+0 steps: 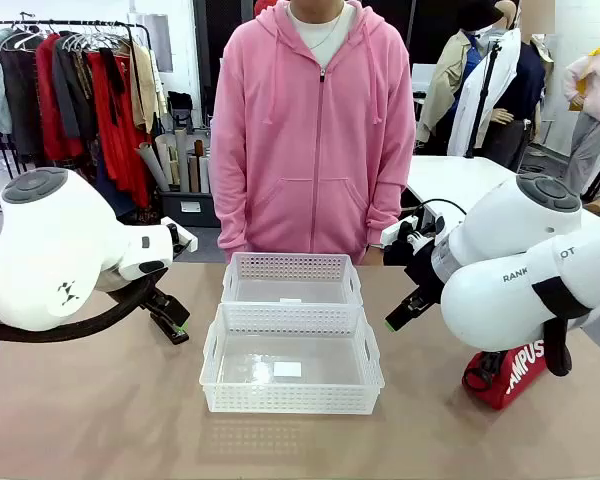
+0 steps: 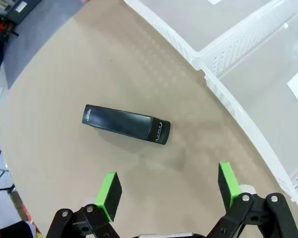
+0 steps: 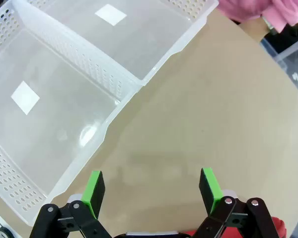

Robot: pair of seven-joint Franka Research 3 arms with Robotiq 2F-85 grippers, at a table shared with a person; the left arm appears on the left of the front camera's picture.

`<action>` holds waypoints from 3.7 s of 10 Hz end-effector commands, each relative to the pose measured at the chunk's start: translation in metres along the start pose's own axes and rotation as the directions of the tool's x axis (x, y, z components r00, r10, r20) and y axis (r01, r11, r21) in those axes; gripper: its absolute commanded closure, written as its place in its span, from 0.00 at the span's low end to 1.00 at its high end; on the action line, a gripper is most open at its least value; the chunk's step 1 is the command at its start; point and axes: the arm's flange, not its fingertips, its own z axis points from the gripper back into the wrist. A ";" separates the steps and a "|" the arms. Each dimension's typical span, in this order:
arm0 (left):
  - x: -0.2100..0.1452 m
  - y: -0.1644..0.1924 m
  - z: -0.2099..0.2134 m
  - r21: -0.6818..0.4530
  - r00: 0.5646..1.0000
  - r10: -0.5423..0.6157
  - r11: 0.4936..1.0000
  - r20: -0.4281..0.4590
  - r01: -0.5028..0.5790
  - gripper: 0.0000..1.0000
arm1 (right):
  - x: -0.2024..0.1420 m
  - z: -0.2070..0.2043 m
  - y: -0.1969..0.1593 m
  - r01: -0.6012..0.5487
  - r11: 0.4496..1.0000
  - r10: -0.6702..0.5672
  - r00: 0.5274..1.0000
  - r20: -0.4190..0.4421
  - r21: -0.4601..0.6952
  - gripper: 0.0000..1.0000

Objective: Distribute items into two baskets.
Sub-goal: Pick up the Pencil pouch that the person points to.

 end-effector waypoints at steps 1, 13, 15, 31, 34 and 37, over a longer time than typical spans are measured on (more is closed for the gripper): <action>0.000 0.000 0.000 0.000 1.000 0.000 1.000 0.000 0.000 0.00 | 0.000 0.000 0.000 0.000 1.000 0.000 1.000 0.000 0.000 0.00; 0.000 0.000 0.000 0.000 1.000 0.000 1.000 0.000 0.000 0.00 | 0.000 0.000 0.000 0.000 1.000 0.000 1.000 0.000 0.000 0.00; 0.000 0.000 0.000 0.000 1.000 0.000 1.000 0.000 0.000 0.00 | 0.000 0.000 0.000 0.000 1.000 0.000 1.000 0.000 0.000 0.00; -0.050 0.147 0.238 -0.349 0.953 0.274 0.912 0.128 -0.216 0.00 | -0.037 0.163 -0.149 0.219 0.929 -0.284 0.938 0.198 0.298 0.00; -0.074 0.174 0.265 -0.340 0.911 0.376 0.890 0.168 -0.304 0.00 | -0.062 0.187 -0.169 0.260 0.907 -0.345 0.909 0.233 0.330 0.00; -0.095 0.195 0.253 -0.289 0.903 0.355 0.915 0.242 -0.282 0.00 | -0.081 0.206 -0.194 0.300 0.887 -0.398 0.881 0.256 0.350 0.00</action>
